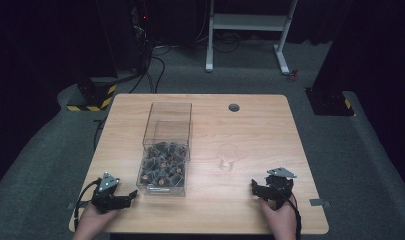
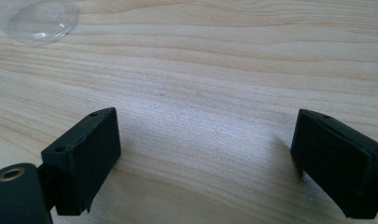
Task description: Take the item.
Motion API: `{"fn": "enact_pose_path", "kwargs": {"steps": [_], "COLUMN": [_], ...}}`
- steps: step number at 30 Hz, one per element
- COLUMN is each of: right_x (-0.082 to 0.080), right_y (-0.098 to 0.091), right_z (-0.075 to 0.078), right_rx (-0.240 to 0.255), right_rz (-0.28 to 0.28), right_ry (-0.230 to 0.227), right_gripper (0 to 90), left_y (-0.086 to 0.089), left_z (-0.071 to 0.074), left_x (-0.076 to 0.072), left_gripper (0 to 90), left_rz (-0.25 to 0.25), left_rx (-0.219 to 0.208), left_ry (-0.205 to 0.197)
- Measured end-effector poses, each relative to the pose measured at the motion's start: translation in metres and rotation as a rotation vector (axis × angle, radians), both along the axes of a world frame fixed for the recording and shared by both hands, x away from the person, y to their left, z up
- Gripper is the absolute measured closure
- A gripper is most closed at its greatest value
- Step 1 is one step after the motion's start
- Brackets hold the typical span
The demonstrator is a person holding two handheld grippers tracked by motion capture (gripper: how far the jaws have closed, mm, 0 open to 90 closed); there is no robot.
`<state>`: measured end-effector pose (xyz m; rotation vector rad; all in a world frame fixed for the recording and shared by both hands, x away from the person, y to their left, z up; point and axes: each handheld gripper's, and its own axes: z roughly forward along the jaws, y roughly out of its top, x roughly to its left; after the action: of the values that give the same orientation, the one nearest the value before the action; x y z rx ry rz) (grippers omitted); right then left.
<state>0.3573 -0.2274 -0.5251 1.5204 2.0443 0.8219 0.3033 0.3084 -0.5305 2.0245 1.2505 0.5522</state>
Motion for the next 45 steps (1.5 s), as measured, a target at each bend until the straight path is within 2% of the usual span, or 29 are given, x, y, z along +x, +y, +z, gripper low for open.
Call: {"fn": "enact_pose_path", "kwargs": {"steps": [28,38,45], "right_x": [-0.0015,-0.0029,-0.0064], "right_y": [-0.0010,-0.0016,-0.0018], "right_z": [0.0000,0.0015,0.0089], "right_rx": [0.002,0.008,0.013], "right_rz": [0.013,0.026,0.040], "right_ry": [0.002,-0.006,-0.045], "right_gripper": [8.4,11.9,12.1], "left_y": [0.0001,0.0001,0.0001], "left_z": [0.0001,0.0001,0.0001], "left_x": [-0.0012,-0.0011,-0.0011], "left_gripper": [14.5,14.5,14.4], "left_rz": [0.002,0.002,0.002], "left_rx": [-0.002,-0.003,-0.003], "left_ry": [0.003,0.003,0.003]}}
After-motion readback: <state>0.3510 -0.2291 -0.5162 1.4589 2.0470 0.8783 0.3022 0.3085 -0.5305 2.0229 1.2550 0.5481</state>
